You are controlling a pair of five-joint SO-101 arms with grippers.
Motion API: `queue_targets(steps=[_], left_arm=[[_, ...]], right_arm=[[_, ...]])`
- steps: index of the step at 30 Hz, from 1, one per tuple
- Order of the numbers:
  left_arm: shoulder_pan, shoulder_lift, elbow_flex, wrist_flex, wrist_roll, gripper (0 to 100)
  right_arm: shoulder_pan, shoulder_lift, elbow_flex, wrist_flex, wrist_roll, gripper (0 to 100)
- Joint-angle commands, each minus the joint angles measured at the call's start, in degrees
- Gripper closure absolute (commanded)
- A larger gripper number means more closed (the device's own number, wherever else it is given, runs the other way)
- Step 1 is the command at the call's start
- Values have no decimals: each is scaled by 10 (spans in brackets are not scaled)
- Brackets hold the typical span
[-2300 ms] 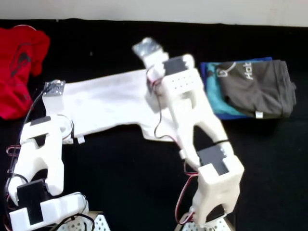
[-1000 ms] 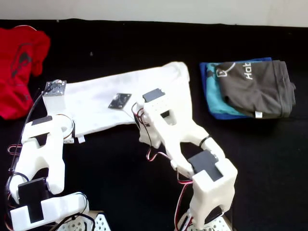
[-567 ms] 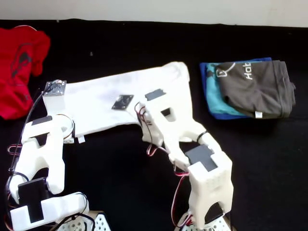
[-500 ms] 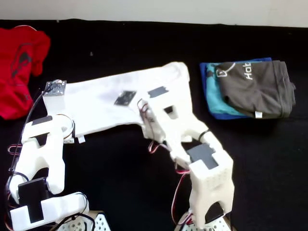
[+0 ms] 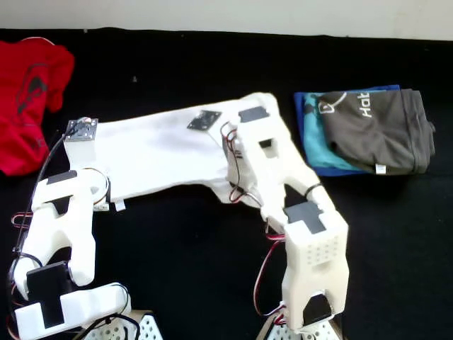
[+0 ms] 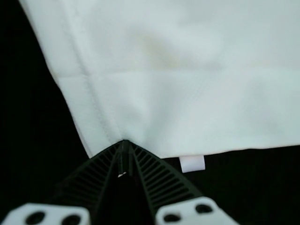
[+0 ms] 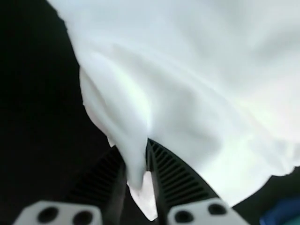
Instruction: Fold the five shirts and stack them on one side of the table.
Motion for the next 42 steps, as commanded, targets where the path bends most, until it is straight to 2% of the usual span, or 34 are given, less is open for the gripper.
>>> queue_targets(steps=[1,9,15,21,23,27,35,42], left_arm=[[11,6,-7,-8,2,990],[11,6,-7,-8,2,990],[11,6,-7,-8,2,990],[11,6,-7,-8,2,990],[11,6,-7,-8,2,990],[11,6,-7,-8,2,990],[11,6,-7,-8,2,990],[11,6,-7,-8,2,990]], right_arm=[[14,-44,-52,9,6,993],[28,35,-219,-3,2,993],[48,173,-395,-60,-86,978],[51,311,-568,-95,-215,783],[54,333,-635,-89,-256,775],[58,345,-742,-43,-298,775],[57,346,-844,116,-299,775],[58,350,-850,134,-298,775]])
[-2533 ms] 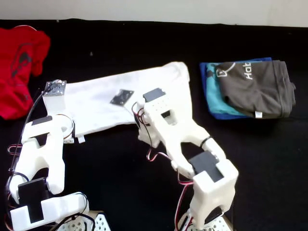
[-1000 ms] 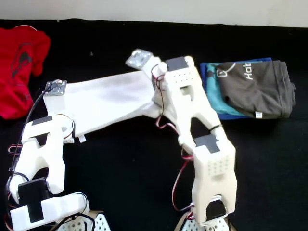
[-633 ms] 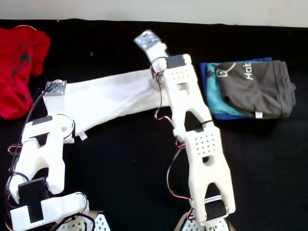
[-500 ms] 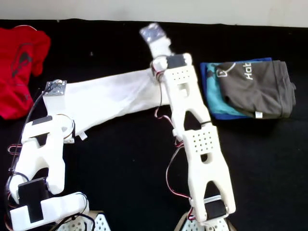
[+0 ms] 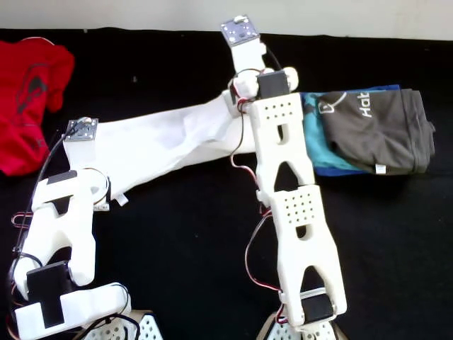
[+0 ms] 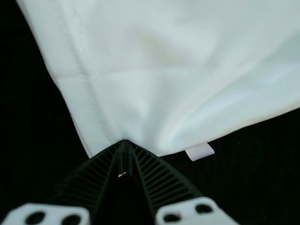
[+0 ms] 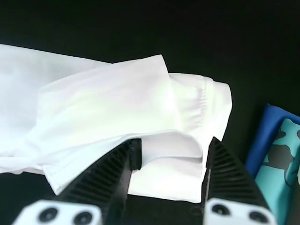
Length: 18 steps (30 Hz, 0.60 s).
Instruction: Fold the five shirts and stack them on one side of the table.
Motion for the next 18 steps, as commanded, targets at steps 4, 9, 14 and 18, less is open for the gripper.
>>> queue_targets(steps=[4,9,14,18], left_arm=[[11,6,-7,-7,2,990],[11,6,-7,-7,2,990],[11,6,-7,-7,2,990],[11,6,-7,-7,2,990]], right_arm=[[6,18,10,-92,-4,772],[-21,80,51,-188,-4,772],[-48,110,35,-189,-21,774],[-39,110,-18,-202,-125,774]])
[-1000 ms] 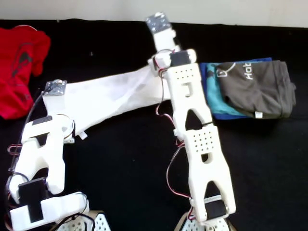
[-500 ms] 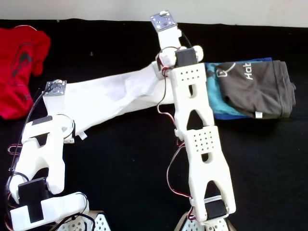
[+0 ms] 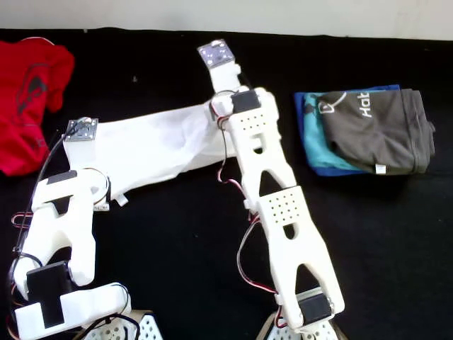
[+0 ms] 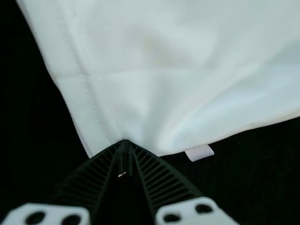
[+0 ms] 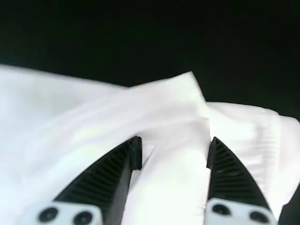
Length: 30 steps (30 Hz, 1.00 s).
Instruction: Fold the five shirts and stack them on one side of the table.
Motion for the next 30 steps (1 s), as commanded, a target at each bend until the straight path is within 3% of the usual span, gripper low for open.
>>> queue_targets(steps=[1,4,11,16,20,24,30], left_arm=[[11,6,-7,-7,2,990],[11,6,-7,-7,2,990],[11,6,-7,-7,2,990],[11,6,-7,-7,2,990],[11,6,-7,-7,2,990],[11,6,-7,-7,2,990],[11,6,-7,-7,2,990]], right_arm=[[9,-9,-72,-15,-88,774],[19,-10,-114,-7,-156,774],[22,-14,-120,93,-158,772],[30,-51,-120,119,-120,755],[30,-83,-120,122,-64,637],[30,-115,-120,137,-5,634],[29,-153,-119,168,18,634]])
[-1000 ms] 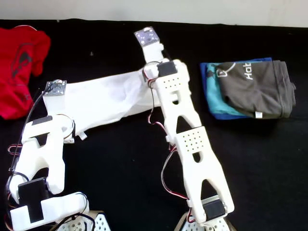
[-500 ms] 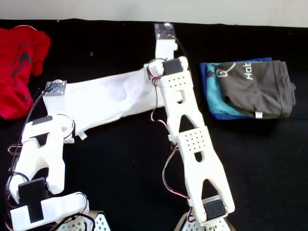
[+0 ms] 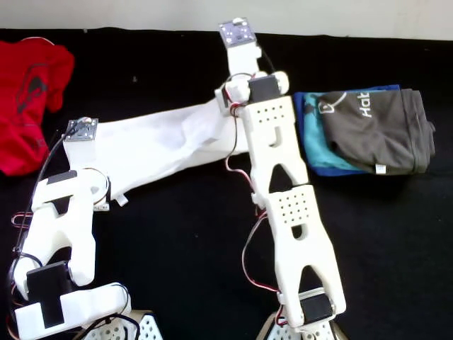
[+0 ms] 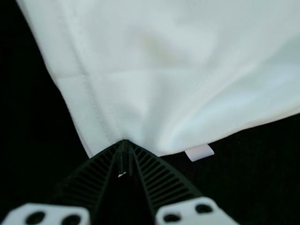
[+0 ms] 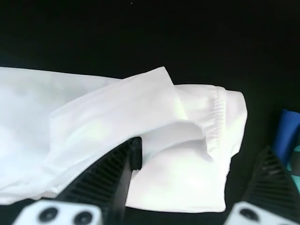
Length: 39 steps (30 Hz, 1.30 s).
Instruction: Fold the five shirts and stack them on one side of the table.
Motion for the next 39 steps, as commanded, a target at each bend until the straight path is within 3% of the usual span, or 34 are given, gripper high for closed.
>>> queue_targets(steps=[1,7,13,21,25,39], left_arm=[[11,6,-7,-7,2,990],[11,6,-7,-7,2,990],[11,6,-7,-7,2,990],[11,6,-7,-7,2,990],[11,6,-7,-7,2,990],[11,6,-7,-7,2,990]], right_arm=[[6,-54,-65,4,11,634],[-7,-12,-65,0,7,641],[-15,60,-68,15,11,844],[14,16,-68,44,10,867],[15,-27,-65,79,10,993],[-70,109,-65,64,11,907]])
